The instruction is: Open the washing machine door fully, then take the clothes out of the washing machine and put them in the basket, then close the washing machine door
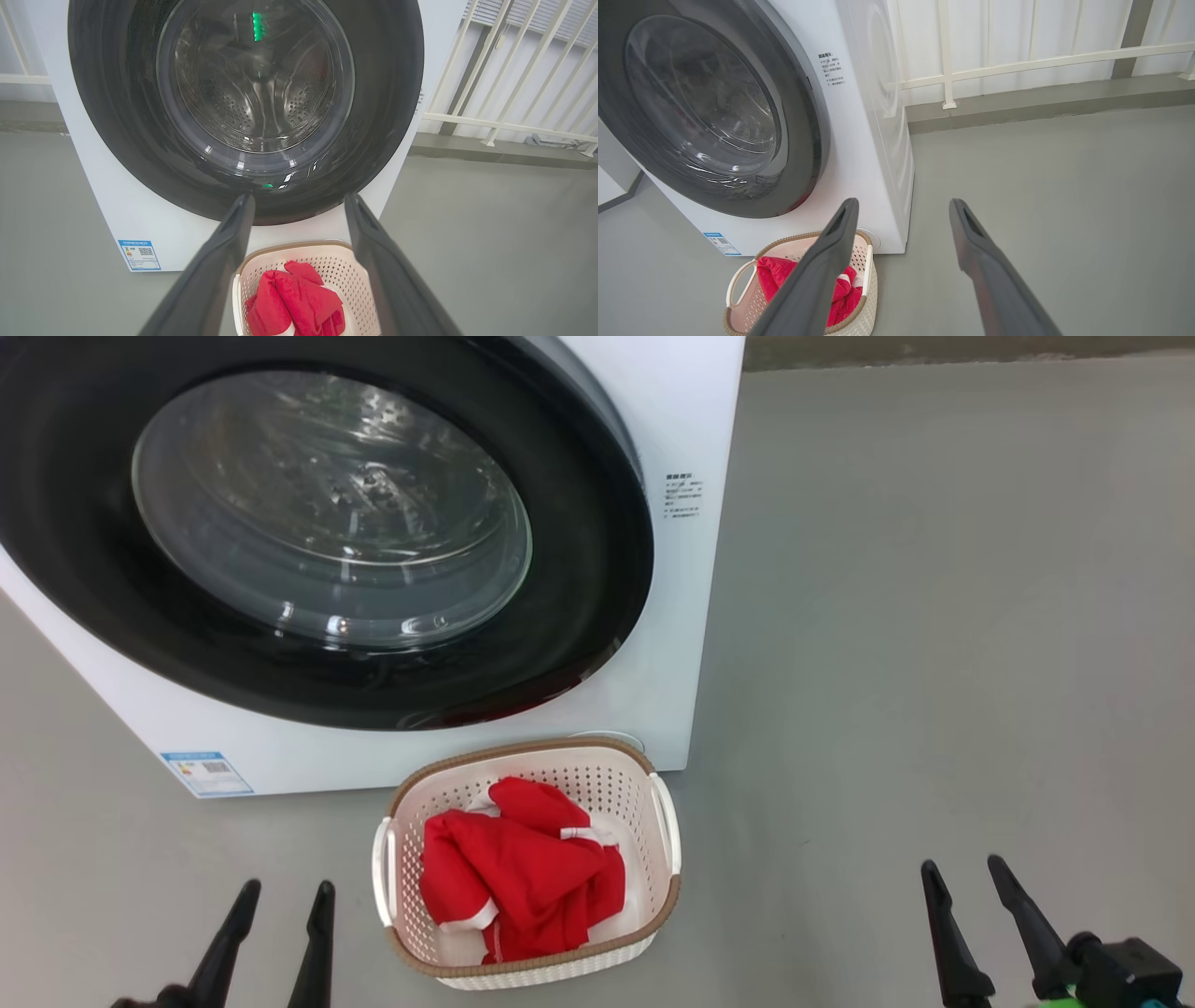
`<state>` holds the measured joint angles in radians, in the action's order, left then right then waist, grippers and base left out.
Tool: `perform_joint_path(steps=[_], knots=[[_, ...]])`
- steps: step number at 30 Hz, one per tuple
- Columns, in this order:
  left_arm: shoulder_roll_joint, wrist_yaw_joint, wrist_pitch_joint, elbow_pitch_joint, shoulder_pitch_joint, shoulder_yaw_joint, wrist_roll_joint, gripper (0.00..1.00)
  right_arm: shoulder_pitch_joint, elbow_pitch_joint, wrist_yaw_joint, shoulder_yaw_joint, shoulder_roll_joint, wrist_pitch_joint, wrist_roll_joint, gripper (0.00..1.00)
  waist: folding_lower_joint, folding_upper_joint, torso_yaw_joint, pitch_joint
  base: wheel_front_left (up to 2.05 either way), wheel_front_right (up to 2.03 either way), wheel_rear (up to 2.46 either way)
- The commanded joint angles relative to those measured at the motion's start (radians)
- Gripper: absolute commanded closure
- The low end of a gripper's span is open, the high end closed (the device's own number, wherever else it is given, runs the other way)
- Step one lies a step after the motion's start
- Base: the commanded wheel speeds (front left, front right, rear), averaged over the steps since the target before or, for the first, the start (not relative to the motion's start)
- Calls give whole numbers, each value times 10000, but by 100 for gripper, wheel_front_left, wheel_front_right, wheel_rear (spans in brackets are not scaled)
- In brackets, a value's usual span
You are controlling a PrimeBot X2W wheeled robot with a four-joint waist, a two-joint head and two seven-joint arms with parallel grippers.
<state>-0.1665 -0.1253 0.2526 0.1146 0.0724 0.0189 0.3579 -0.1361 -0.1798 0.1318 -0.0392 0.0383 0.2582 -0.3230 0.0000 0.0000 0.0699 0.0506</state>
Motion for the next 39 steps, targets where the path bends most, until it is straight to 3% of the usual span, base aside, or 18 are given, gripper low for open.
perform_joint_path(steps=[1,22,23,31,34,39], knots=[[-150,-54,92,-261,-46,-420,-151,0,53,265,-11,172,120,36,-125,0,0,0,-37,-42,0,0,0],[12,-54,92,-238,78,-490,-89,0,-92,309,-11,34,120,36,-101,0,0,0,-41,-89,0,0,0],[106,6,-6,6,273,-132,-131,100,-279,8,0,-132,-19,0,-24,100,0,0,-43,-89,0,0,0],[409,14,-129,551,281,-24,154,100,-247,-508,0,-85,-131,-87,-316,100,2,0,-54,-94,0,0,0],[419,12,-232,569,227,-52,576,100,-171,-504,-1,-71,-96,-181,-758,100,23,0,-79,-133,0,0,0],[435,10,-360,614,137,-85,1095,100,-52,-526,-1,-56,-55,-296,-1303,100,1,0,-105,-129,0,0,0]])
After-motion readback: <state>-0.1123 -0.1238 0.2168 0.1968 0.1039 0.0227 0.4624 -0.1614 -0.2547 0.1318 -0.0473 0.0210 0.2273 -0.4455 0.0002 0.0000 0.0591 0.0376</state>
